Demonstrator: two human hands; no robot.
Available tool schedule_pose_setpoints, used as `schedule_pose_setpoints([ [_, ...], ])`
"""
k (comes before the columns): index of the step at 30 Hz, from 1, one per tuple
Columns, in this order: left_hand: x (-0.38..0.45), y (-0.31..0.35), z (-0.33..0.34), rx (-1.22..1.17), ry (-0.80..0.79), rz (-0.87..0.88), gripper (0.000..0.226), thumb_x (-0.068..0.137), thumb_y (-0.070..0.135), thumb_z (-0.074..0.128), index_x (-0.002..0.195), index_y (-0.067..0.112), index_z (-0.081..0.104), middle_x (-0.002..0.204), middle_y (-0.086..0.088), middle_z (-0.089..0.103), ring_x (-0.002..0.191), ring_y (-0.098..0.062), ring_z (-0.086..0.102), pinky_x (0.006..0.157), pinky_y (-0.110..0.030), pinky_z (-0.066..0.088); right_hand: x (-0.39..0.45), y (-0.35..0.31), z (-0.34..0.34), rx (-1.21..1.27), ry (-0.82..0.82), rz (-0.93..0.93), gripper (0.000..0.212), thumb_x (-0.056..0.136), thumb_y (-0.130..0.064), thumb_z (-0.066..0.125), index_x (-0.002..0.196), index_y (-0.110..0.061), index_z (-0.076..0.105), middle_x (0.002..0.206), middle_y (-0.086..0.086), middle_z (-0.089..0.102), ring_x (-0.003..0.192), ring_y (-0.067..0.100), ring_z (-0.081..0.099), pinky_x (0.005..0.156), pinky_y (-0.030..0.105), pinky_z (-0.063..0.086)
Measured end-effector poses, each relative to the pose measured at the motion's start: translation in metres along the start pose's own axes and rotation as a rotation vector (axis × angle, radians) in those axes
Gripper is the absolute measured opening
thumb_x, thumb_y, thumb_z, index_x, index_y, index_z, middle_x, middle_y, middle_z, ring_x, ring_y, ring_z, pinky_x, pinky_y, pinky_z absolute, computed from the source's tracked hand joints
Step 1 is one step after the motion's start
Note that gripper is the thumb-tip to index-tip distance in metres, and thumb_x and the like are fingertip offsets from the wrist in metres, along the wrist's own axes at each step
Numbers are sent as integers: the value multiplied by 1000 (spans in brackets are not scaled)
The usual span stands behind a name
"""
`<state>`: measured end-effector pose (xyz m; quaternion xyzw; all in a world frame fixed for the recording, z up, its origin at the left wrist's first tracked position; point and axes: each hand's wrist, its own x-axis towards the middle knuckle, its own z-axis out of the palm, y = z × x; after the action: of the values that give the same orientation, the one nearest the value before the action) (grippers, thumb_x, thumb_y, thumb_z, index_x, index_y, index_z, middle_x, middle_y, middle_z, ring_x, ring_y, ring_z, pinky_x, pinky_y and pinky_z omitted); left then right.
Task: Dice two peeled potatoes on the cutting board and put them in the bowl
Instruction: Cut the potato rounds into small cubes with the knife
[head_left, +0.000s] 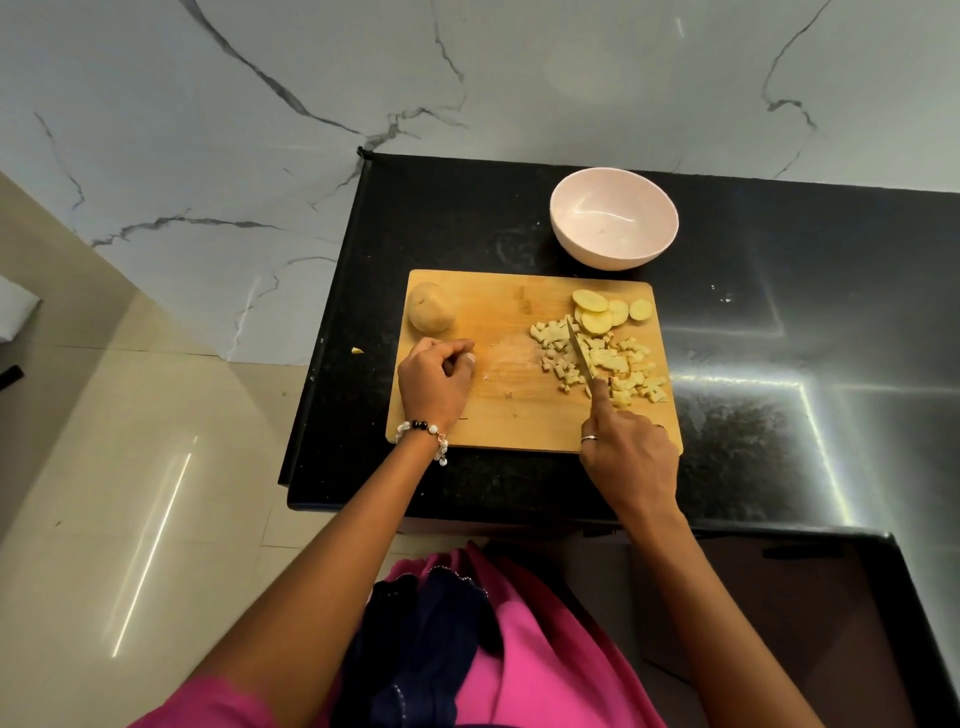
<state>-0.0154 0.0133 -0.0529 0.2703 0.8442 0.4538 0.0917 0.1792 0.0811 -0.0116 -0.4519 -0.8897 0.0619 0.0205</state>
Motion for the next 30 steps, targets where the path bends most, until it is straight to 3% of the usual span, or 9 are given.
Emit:
schedule_pose_setpoints([
  [3,-1,5,2,7,-2,-28,19,84,18,67,103,17,74,90,2,64,65,-2,48,63,-3,40,1,8,0,12,143,-66,54,77,-10,70,130,-12,58,54,11,55,41,24,42,43,23,27],
  [5,-4,11,4,11,-21,-6,22,86,17,65,107,17,72,95,0,64,70,-3,50,71,-14,47,3,12,2,-30,226,-106,56,69,-10,77,124,-14,64,51,9,49,43,20,33,43,22,25],
  [7,-8,20,6,38,-62,142,30,87,12,62,115,19,68,96,-2,60,76,-9,51,73,-24,49,3,16,3,-81,255,-132,57,71,-11,75,126,-20,62,57,11,50,48,23,40,47,26,27],
  [11,-14,31,17,244,-165,623,60,82,-5,56,128,34,58,104,-7,54,90,-24,48,71,-29,47,1,26,9,-193,342,-126,53,79,-11,57,129,-30,58,69,12,53,62,28,47,59,34,25],
  [15,-16,36,28,481,-211,796,74,76,-8,51,130,42,53,114,-9,53,95,-27,44,68,-35,46,-2,33,8,-236,410,-121,54,80,-10,49,128,-34,58,77,12,53,68,29,45,63,36,22],
  [22,-1,40,36,621,-211,630,72,78,-7,54,132,40,51,120,-11,48,100,-30,44,75,-39,44,-7,46,8,-232,422,-83,56,78,-8,50,126,-36,60,75,10,51,70,28,44,65,37,22],
  [25,6,40,38,606,-169,569,55,81,1,61,125,34,59,117,-10,50,99,-30,45,73,-38,43,-9,55,9,-212,430,-44,59,76,-8,50,126,-37,59,76,9,51,71,28,45,66,37,21],
  [30,10,48,41,500,-226,431,30,88,17,60,116,27,67,121,-5,48,108,-27,41,85,-39,43,-6,60,10,-109,409,18,58,75,-8,52,126,-36,60,76,8,53,70,29,47,66,37,21],
])
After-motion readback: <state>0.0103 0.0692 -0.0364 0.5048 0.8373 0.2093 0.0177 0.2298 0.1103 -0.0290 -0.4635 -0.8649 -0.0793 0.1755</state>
